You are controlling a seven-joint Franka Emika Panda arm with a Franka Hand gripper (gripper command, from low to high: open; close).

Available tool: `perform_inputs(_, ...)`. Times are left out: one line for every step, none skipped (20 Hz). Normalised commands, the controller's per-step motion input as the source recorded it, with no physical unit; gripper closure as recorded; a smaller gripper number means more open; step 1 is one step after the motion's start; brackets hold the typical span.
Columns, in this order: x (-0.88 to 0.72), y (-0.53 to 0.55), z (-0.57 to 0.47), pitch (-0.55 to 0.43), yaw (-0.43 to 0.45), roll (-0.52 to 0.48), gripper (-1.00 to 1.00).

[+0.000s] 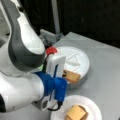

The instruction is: Ingredient selection for cheeseburger or sandwich

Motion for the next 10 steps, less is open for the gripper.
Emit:
perform_inputs(0.78, -0.26, -0.04, 0.214, 0.361, -0.120, 1.00)
perform_inputs(0.77, -0.26, -0.05, 0.206, 0.356, -0.120, 1.00)
perform_inputs(0.76, -0.26, -0.05, 0.205, 0.348, -0.120, 1.00)
perform_inputs(0.73, -0.25, -0.05, 0.212, 0.336, -0.118, 1.00)
perform_inputs(0.69, -0.23, -0.04, 0.219, 0.324, -0.114, 1.00)
perform_inputs(0.65, -0.22, -0.04, 0.226, 0.312, -0.119, 1.00)
perform_inputs(0.60, -0.20, -0.03, 0.228, 0.299, -0.124, 1.00)
perform_inputs(0.57, -0.18, -0.02, 0.227, 0.286, -0.138, 1.00)
perform_inputs(0.54, -0.17, -0.02, 0.232, 0.276, -0.150, 1.00)
perform_inputs(0.50, -0.17, -0.01, 0.228, 0.269, -0.164, 1.00)
